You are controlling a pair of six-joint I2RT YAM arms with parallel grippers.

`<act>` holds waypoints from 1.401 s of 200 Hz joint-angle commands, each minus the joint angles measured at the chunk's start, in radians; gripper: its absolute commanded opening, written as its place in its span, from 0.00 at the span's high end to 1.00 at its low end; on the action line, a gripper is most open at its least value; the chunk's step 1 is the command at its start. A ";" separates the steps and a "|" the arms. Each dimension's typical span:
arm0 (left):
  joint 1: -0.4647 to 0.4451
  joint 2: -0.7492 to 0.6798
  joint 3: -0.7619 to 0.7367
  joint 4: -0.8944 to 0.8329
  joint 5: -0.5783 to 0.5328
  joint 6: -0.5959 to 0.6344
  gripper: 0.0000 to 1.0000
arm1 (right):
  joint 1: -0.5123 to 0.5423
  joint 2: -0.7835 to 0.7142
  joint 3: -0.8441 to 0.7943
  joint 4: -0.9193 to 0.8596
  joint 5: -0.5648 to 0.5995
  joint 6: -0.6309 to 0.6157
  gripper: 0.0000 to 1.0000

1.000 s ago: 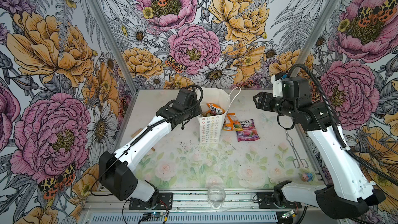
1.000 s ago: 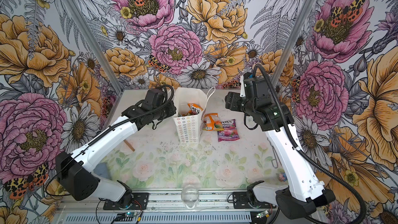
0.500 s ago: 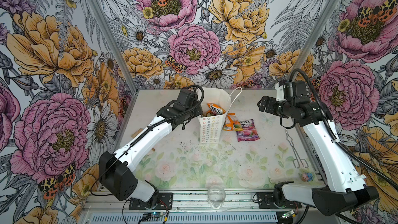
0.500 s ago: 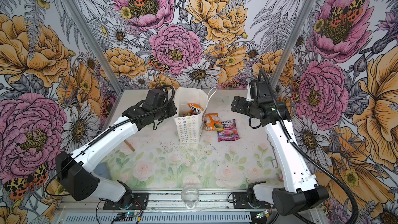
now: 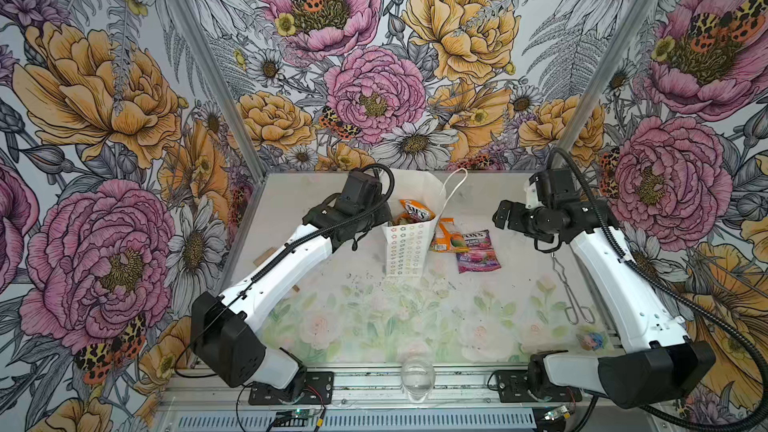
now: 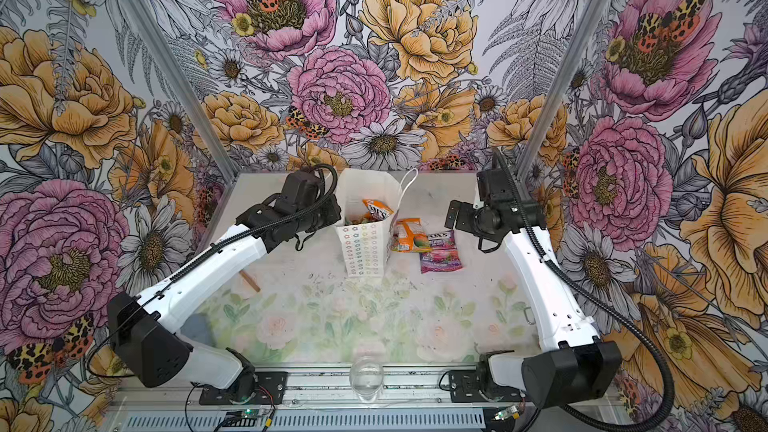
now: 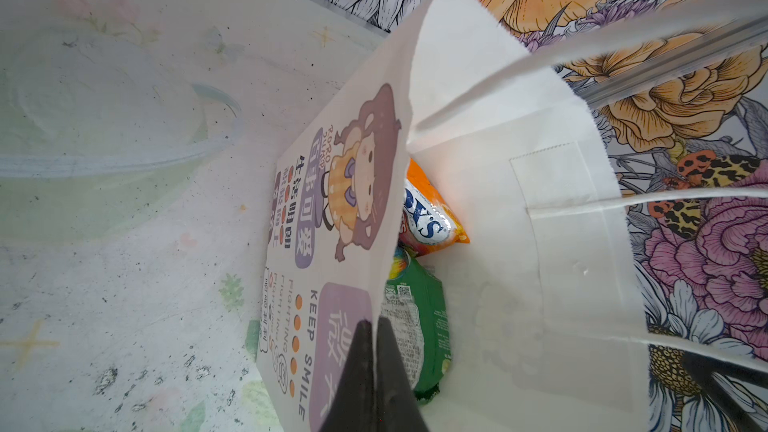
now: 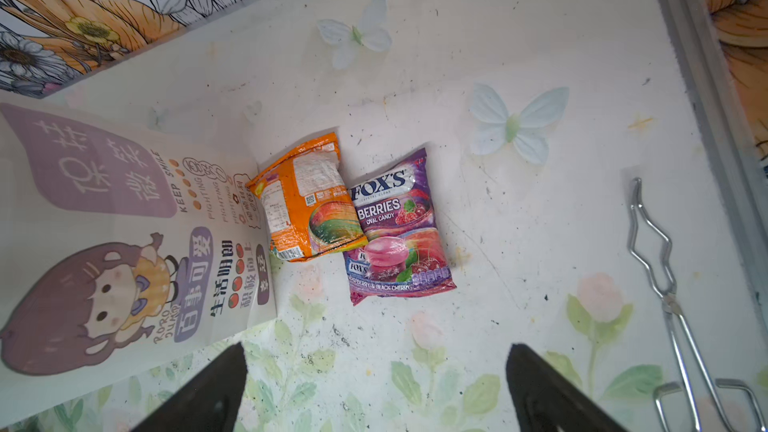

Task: Place the snacks into the paper bag
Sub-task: 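Raise the right gripper out of the bag and move it over the purple Fox's bag, then lower the right gripper onto the purple Fox's Berries bag and close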

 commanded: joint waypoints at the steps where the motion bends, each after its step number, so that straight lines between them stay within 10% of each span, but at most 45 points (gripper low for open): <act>1: -0.006 -0.029 0.025 0.019 -0.016 0.008 1.00 | -0.003 0.026 -0.053 0.044 -0.023 0.011 0.00; 280: 0.001 0.002 0.025 0.039 0.019 0.004 1.00 | 0.082 0.641 -0.018 0.174 0.044 -0.049 0.00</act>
